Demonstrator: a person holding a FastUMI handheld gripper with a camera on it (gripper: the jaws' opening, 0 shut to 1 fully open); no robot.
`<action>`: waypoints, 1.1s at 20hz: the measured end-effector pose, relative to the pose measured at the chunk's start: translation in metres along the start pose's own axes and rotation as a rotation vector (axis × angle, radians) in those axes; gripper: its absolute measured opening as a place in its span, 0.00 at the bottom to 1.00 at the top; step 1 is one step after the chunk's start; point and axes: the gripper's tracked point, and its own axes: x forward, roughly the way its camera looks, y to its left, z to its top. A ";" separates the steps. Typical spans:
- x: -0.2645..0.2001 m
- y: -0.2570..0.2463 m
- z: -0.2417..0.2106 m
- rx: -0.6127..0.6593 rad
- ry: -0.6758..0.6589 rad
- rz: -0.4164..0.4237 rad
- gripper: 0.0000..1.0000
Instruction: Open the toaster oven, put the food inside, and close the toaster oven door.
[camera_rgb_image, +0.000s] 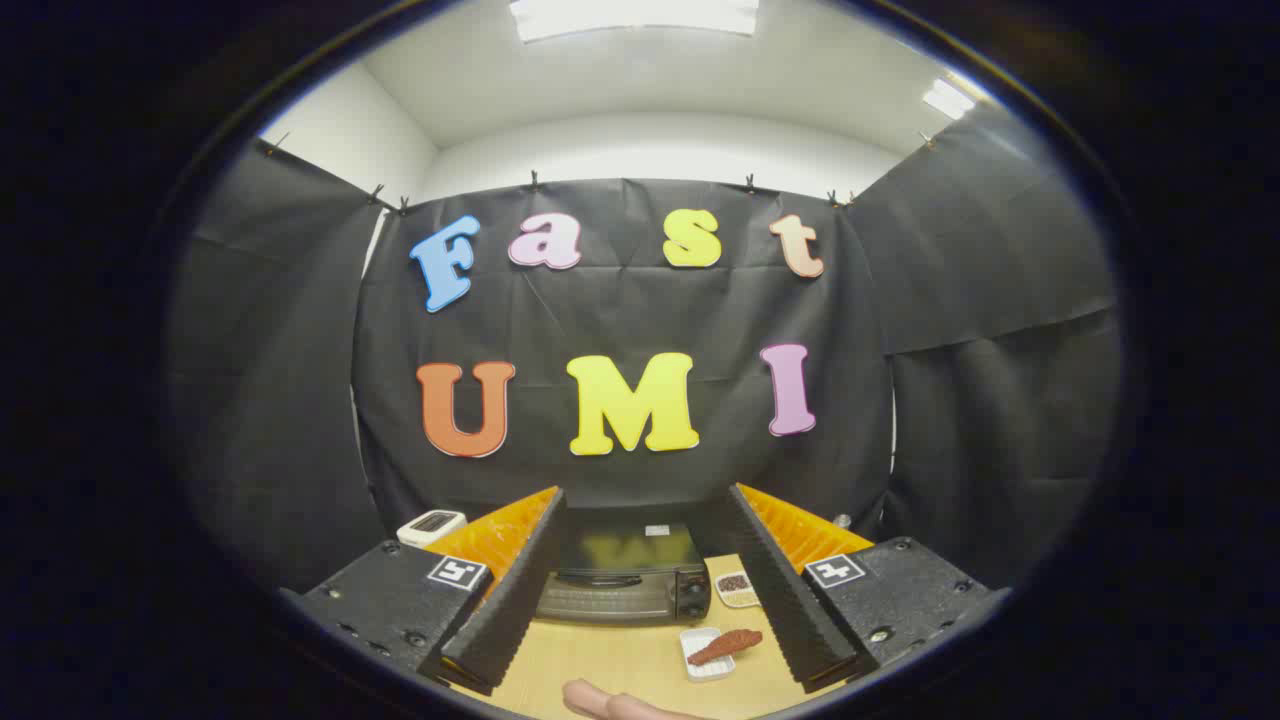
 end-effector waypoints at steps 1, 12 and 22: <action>-0.001 0.001 -0.002 -0.003 0.003 0.004 1.00; 0.010 0.002 -0.020 -0.024 0.028 0.026 1.00; 0.062 -0.004 -0.058 -0.071 0.094 0.040 1.00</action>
